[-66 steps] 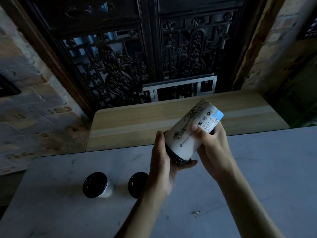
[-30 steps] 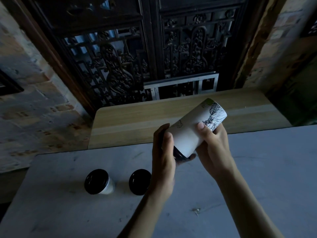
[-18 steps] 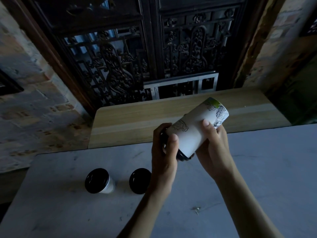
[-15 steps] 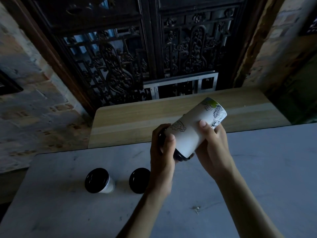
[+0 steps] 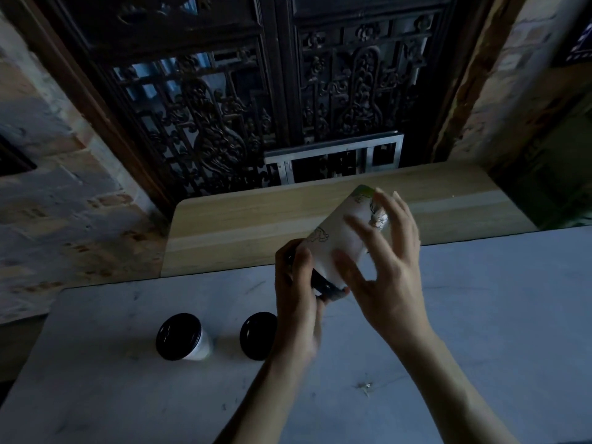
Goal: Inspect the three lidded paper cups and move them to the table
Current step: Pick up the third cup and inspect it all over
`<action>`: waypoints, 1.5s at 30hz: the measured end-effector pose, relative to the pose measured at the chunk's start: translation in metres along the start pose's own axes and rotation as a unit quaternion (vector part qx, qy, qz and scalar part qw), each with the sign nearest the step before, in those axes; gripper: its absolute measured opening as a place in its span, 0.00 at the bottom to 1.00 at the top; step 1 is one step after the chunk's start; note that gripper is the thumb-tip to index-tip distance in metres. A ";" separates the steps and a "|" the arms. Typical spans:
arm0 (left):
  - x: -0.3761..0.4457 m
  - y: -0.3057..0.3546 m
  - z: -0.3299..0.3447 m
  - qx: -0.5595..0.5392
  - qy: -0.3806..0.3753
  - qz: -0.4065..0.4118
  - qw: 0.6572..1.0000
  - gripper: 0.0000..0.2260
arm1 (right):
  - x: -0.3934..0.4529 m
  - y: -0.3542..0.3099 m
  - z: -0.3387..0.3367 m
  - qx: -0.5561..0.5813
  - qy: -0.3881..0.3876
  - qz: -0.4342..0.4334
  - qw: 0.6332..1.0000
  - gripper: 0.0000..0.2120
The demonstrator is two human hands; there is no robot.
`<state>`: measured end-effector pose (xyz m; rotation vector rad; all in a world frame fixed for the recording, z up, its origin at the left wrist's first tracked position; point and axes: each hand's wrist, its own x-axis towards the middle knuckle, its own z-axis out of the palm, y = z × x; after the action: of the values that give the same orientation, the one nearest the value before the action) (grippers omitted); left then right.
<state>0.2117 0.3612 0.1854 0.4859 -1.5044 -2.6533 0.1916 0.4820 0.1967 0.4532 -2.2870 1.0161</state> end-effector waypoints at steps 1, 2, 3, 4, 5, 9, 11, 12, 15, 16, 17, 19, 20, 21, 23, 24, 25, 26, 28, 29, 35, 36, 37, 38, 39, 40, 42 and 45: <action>0.000 0.001 0.000 0.001 -0.002 -0.011 1.000 0.26 | -0.002 -0.001 0.001 -0.020 -0.013 -0.019 1.000 0.20; 0.001 0.001 0.000 0.002 -0.004 -0.022 1.000 0.27 | -0.004 -0.002 0.002 -0.027 -0.025 -0.031 0.999 0.19; 0.002 0.001 -0.001 0.003 -0.007 -0.031 0.999 0.27 | -0.006 -0.002 0.002 -0.026 -0.037 -0.034 0.998 0.20; 0.002 0.001 -0.001 0.006 -0.013 -0.036 0.999 0.27 | -0.007 -0.002 0.002 -0.021 -0.047 -0.032 0.998 0.21; 0.002 0.000 -0.003 0.008 -0.021 -0.036 0.999 0.27 | -0.008 -0.003 0.002 -0.016 -0.056 -0.029 0.998 0.22; 0.002 0.001 -0.006 0.003 -0.045 -0.029 0.999 0.34 | -0.009 -0.004 0.003 -0.007 -0.074 -0.025 0.997 0.30; 0.000 0.003 -0.006 0.006 -0.059 -0.036 0.998 0.39 | -0.009 -0.003 0.003 0.007 -0.072 -0.011 0.997 0.32; 0.000 0.003 -0.007 0.008 -0.064 -0.037 0.997 0.40 | -0.010 -0.002 0.004 0.018 -0.070 0.001 0.997 0.33; 0.002 0.003 -0.011 0.001 -0.076 -0.035 0.997 0.35 | -0.013 0.002 0.004 0.069 -0.068 0.044 0.994 0.34; 0.002 0.003 -0.012 -0.007 -0.081 -0.041 0.996 0.34 | -0.013 0.003 0.004 0.083 -0.065 0.052 0.993 0.34; 0.002 0.003 -0.013 -0.015 -0.086 -0.048 0.995 0.33 | -0.014 0.004 0.004 0.093 -0.059 0.055 0.992 0.33; 0.004 0.002 -0.013 -0.031 -0.090 -0.059 0.994 0.31 | -0.015 0.005 0.003 0.108 -0.044 0.061 0.991 0.31; 0.005 0.002 -0.013 -0.037 -0.092 -0.061 0.993 0.30 | -0.016 0.006 0.002 0.118 -0.038 0.072 0.990 0.31; 0.006 0.002 -0.013 -0.042 -0.093 -0.062 0.993 0.29 | -0.017 0.006 0.002 0.130 -0.035 0.089 0.987 0.32; 0.007 0.000 -0.013 -0.050 -0.095 -0.064 0.992 0.27 | -0.019 0.005 0.001 0.167 -0.029 0.137 0.976 0.33; 0.007 -0.002 -0.013 -0.052 -0.094 -0.064 0.992 0.26 | -0.020 0.005 0.001 0.190 -0.026 0.165 0.968 0.33; 0.007 -0.004 -0.013 -0.049 -0.093 -0.062 0.993 0.23 | -0.021 0.005 0.001 0.213 -0.023 0.192 0.958 0.32; 0.007 -0.007 -0.013 -0.043 -0.091 -0.055 0.993 0.21 | -0.022 0.005 0.001 0.235 -0.018 0.218 0.947 0.31; 0.007 -0.011 -0.013 -0.016 -0.081 -0.035 0.996 0.19 | -0.027 0.008 0.003 0.277 -0.008 0.256 0.926 0.29; 0.008 -0.013 -0.014 0.001 -0.077 -0.024 0.997 0.19 | -0.030 0.009 0.004 0.300 -0.006 0.268 0.915 0.28; 0.006 -0.035 -0.029 0.031 -0.062 -0.025 0.997 0.25 | -0.052 0.020 0.014 0.357 -0.027 0.333 0.872 0.23; 0.004 -0.040 -0.033 0.029 -0.056 -0.033 0.997 0.25 | -0.056 0.023 0.016 0.364 -0.033 0.345 0.864 0.23; 0.003 -0.046 -0.038 0.029 -0.050 -0.043 0.997 0.24 | -0.062 0.027 0.018 0.372 -0.042 0.358 0.855 0.23; 0.000 -0.052 -0.042 0.031 -0.046 -0.050 0.997 0.24 | -0.068 0.030 0.020 0.379 -0.052 0.372 0.846 0.23; -0.002 -0.058 -0.046 0.036 -0.043 -0.058 0.997 0.24 | -0.076 0.034 0.022 0.383 -0.063 0.386 0.837 0.22; -0.005 -0.064 -0.051 0.042 -0.039 -0.065 0.996 0.24 | -0.083 0.038 0.025 0.385 -0.072 0.401 0.828 0.22; -0.009 -0.074 -0.059 0.058 -0.027 -0.081 0.995 0.20 | -0.099 0.048 0.031 0.387 -0.088 0.432 0.810 0.23; -0.009 -0.091 -0.072 0.091 -0.004 -0.100 0.991 0.14 | -0.117 0.062 0.041 0.383 -0.117 0.471 0.786 0.25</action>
<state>0.2512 0.3506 0.0765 0.6722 -1.8007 -2.6733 0.2336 0.4993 0.0658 -0.3852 -2.1852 2.5378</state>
